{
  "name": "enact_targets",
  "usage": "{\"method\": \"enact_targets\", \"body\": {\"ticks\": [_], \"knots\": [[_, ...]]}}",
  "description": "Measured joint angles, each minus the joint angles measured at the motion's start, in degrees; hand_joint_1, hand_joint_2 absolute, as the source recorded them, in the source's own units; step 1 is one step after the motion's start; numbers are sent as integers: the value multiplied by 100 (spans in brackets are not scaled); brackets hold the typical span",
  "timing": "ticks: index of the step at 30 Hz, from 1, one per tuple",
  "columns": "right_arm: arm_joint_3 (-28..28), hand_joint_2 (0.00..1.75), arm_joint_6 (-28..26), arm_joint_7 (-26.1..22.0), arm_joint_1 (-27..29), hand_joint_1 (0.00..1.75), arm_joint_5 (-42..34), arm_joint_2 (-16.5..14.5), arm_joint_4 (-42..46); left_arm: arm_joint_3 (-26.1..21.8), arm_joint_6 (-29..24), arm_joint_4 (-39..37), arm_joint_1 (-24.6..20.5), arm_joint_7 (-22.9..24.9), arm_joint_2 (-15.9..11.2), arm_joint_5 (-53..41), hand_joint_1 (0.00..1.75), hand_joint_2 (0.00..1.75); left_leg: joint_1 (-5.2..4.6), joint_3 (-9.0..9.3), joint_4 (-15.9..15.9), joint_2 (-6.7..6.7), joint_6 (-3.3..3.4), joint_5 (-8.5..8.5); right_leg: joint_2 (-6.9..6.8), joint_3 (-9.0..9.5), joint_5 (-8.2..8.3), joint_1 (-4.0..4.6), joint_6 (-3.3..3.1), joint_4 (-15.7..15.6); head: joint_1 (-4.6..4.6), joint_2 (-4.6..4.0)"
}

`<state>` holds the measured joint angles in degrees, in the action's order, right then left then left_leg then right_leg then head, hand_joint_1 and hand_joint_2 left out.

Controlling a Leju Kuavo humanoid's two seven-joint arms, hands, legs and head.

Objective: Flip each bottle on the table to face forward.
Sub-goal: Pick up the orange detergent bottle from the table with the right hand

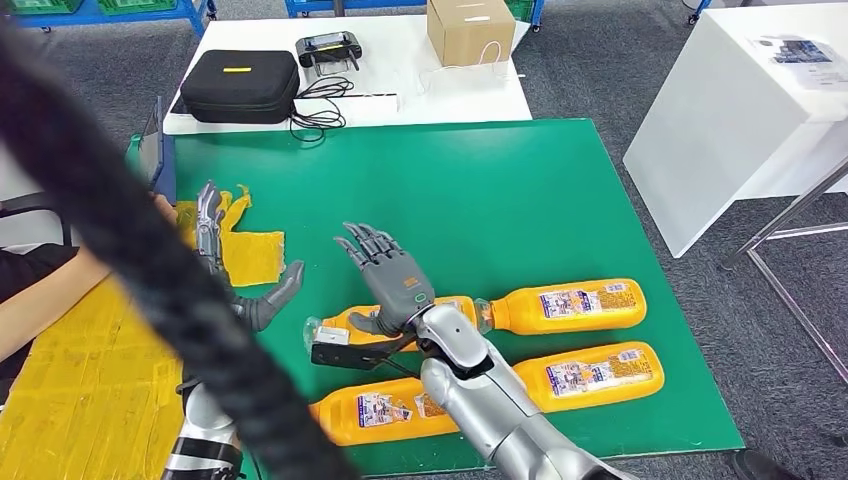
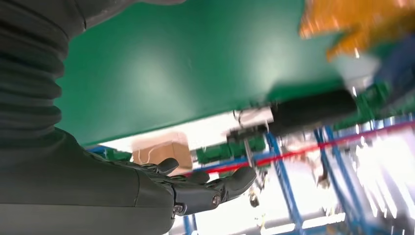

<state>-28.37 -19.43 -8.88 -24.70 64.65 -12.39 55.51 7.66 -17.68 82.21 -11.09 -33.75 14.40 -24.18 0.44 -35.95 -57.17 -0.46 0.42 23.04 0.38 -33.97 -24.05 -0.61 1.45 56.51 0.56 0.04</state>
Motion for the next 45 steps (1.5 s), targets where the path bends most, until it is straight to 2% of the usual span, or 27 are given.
{"method": "enact_targets", "body": {"ticks": [7, 23, 29, 38, 40, 41, 43, 44, 45], "knots": [[-356, 175, 226, 30, -287, 0, 351, 74, -731, -90, 3, 4, 6, 1, 0, 58, 0, 175, -1, -1, 0, 0, 0, 0, 0, -1, 0, 0, 0, 0, 0, 0], [-700, 175, 441, 34, -778, 0, 388, 101, -1909, -199, -5, -73, -25, -49, 0, 212, 0, 175, -1, -1, -1, 0, 0, 0, 0, -2, 0, -1, 0, 0, 1, 0], [-704, 175, 399, 265, -894, 0, 416, 98, -2134, -234, -15, -170, -37, -52, 0, 279, 0, 175, -1, -1, -1, 1, 0, 0, 0, -2, 0, -1, 0, 0, 1, 0], [-696, 175, 284, 1082, -1016, 0, 844, 98, -2339, -364, -15, -241, -19, -51, 0, 344, 0, 175, -1, -1, -1, 0, 1, 0, 0, -1, 0, -1, 0, 0, 1, 0], [-689, 175, 288, 1137, -1025, 17, 888, 98, -2366, -391, -15, -241, -12, -50, 0, 345, 0, 175, -1, -1, -1, 0, 1, 0, 0, -1, 0, -1, 0, 0, 1, 0], [-683, 175, 293, 1165, -1028, 42, 911, 98, -2378, -402, -15, -241, -11, -48, 0, 346, 0, 175, -1, -1, -1, 0, 1, 0, 0, -2, 0, -1, 0, 0, 1, 0], [-671, 175, 322, 1222, -1031, 111, 951, 98, -2403, -423, -15, -241, -8, -42, 0, 350, 0, 175, -1, -1, -1, 0, 1, 0, 0, -2, 0, -1, 0, 0, 1, 0], [-667, 175, 342, 1244, -1033, 138, 965, 98, -2418, -432, -15, -241, -6, -38, 0, 352, 0, 175, -1, -1, -1, 0, 1, 0, 0, -2, 0, -1, 0, 0, 1, 0], [-664, 175, 365, 1265, -1034, 152, 978, 98, -2435, -440, -13, -241, -5, -34, 0, 356, 0, 175, -1, -1, -1, 0, 1, 0, 0, -2, 0, -1, 0, 0, 1, 0]]}}
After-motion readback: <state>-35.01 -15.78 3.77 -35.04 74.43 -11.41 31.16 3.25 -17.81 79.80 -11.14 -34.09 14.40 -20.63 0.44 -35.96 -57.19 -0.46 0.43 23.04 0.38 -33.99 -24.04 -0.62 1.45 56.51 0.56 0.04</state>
